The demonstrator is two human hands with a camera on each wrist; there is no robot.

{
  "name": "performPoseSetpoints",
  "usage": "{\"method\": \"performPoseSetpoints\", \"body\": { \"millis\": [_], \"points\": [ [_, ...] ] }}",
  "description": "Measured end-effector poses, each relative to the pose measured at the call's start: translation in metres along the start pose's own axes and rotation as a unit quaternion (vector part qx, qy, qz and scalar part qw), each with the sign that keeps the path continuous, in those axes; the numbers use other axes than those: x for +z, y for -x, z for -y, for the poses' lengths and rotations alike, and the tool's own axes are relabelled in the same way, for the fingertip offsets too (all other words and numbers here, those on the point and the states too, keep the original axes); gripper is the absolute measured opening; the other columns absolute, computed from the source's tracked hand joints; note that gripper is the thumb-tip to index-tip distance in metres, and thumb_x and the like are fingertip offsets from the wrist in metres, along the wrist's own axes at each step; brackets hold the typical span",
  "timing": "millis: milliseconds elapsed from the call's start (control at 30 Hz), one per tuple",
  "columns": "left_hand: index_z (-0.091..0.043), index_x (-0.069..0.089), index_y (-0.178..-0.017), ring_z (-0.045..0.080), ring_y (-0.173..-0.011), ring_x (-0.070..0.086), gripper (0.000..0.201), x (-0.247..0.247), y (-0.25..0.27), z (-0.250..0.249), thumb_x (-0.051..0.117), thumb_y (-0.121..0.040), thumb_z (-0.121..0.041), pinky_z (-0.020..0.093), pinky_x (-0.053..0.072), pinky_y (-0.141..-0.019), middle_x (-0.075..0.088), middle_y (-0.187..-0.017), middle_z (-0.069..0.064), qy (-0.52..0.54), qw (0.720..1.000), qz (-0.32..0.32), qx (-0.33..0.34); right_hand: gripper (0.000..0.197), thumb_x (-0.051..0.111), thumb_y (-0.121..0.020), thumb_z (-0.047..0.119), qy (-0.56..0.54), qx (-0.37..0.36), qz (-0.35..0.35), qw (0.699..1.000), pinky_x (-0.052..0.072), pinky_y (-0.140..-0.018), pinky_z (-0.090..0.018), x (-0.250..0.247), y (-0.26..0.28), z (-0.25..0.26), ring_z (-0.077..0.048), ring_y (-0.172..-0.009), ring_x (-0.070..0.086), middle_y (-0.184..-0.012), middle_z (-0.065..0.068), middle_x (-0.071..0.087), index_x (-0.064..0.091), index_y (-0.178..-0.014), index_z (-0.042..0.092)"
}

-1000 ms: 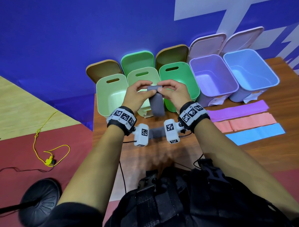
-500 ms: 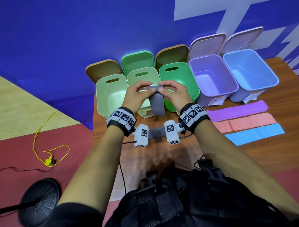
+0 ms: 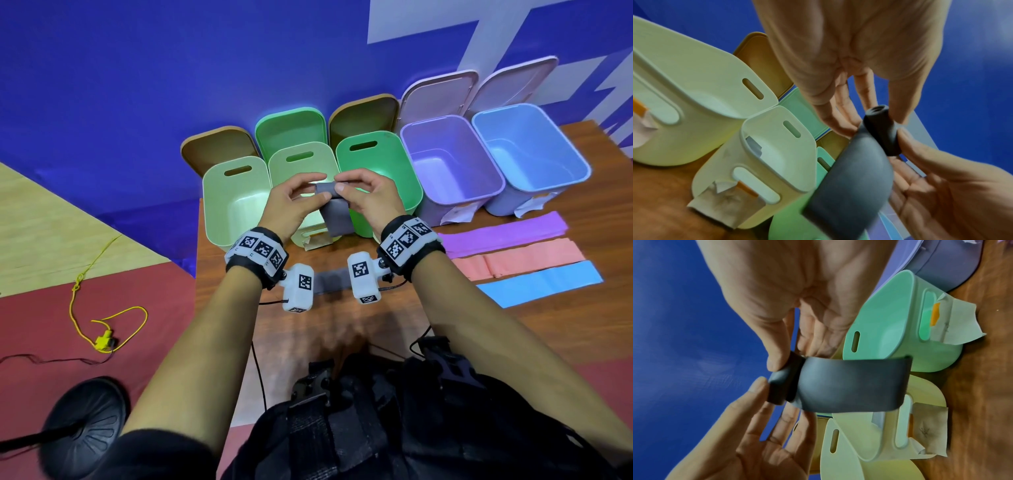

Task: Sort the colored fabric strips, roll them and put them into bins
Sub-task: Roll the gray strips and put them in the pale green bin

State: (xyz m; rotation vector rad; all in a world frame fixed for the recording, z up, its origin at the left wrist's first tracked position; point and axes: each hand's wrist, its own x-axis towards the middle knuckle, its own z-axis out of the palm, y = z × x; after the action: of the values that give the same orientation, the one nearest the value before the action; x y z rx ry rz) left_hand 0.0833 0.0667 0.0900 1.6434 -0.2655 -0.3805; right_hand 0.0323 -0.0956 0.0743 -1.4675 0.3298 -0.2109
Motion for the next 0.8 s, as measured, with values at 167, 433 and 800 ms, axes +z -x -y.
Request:
{"method": "performPoseSetpoints", "body": {
  "millis": [167,433,800],
  "points": [
    [-0.004,0.07,-0.103,0.02,-0.088,0.068,0.014,0.003,-0.001,0.0,0.07,-0.09,-0.01,0.033,0.058,-0.083,0.071,-0.097,0.016,0.01,1.0,-0.007,-0.027,0.02,0.076,-0.079,0.008,-0.002,-0.007,0.005,1.0,0.054,-0.098,-0.044,-0.002,0.0,-0.003,-0.025,-0.102,0.07,-0.101,-0.006,0.075,0.076,-0.092,0.024],
    [-0.006,0.072,-0.109,0.007,-0.086,0.07,0.024,0.001,0.001,-0.004,0.073,-0.085,-0.004,0.021,0.053,-0.078,0.072,-0.104,0.006,-0.01,1.0,-0.01,0.015,0.012,0.067,-0.093,0.007,-0.042,0.044,0.02,0.998,0.059,-0.082,-0.031,0.001,0.001,0.006,-0.018,-0.089,0.069,-0.096,-0.011,0.069,0.07,-0.104,0.012],
    [-0.008,0.068,-0.108,0.015,-0.086,0.069,0.016,0.003,0.0,0.0,0.066,-0.092,-0.008,0.03,0.058,-0.078,0.072,-0.094,0.008,0.018,1.0,-0.001,-0.021,0.024,0.073,-0.083,0.002,-0.034,0.016,0.012,0.999,0.057,-0.086,-0.03,0.0,-0.002,0.006,-0.019,-0.093,0.069,-0.103,-0.012,0.071,0.071,-0.106,0.008]
  ]
}}
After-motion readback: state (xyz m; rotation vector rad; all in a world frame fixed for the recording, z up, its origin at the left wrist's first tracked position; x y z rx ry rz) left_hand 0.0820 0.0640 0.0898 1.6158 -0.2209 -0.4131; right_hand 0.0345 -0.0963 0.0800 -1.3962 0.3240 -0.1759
